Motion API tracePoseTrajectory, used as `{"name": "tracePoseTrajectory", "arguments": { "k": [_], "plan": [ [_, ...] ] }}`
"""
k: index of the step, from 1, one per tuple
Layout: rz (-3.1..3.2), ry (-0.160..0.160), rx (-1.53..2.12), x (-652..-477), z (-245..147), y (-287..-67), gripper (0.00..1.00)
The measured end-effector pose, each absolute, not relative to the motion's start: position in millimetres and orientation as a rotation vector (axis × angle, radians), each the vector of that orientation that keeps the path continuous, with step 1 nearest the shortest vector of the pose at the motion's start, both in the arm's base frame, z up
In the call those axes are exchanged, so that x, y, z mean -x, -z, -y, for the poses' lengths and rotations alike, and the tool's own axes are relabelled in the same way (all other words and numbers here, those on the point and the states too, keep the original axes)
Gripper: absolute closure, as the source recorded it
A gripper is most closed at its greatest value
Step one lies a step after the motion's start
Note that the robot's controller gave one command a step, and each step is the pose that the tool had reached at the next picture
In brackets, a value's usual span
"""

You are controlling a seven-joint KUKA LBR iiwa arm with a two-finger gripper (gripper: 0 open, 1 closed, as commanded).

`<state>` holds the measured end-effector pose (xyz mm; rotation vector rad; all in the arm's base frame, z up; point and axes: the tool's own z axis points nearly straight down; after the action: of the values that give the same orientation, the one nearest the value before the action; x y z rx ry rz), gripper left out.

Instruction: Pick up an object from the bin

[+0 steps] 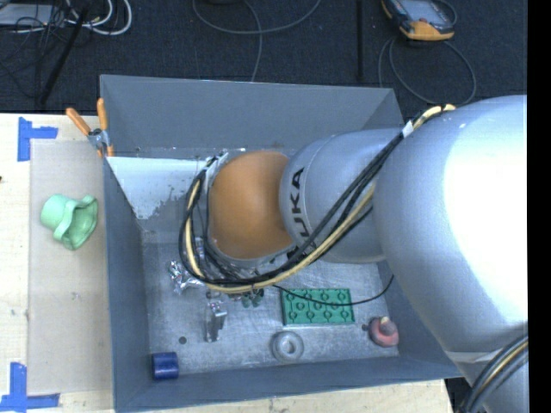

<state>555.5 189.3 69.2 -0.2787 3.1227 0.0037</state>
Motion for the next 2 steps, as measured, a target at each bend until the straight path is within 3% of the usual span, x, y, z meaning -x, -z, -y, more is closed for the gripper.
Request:
{"name": "tracePoseTrajectory", "arguments": {
  "k": [1, 2],
  "plan": [
    [-3.046, -0.001, 0.755, -604.0, -199, -101, 0.0],
    [-2.928, -0.002, 1.128, -621.4, -212, -121, 0.0]
  ]
}}
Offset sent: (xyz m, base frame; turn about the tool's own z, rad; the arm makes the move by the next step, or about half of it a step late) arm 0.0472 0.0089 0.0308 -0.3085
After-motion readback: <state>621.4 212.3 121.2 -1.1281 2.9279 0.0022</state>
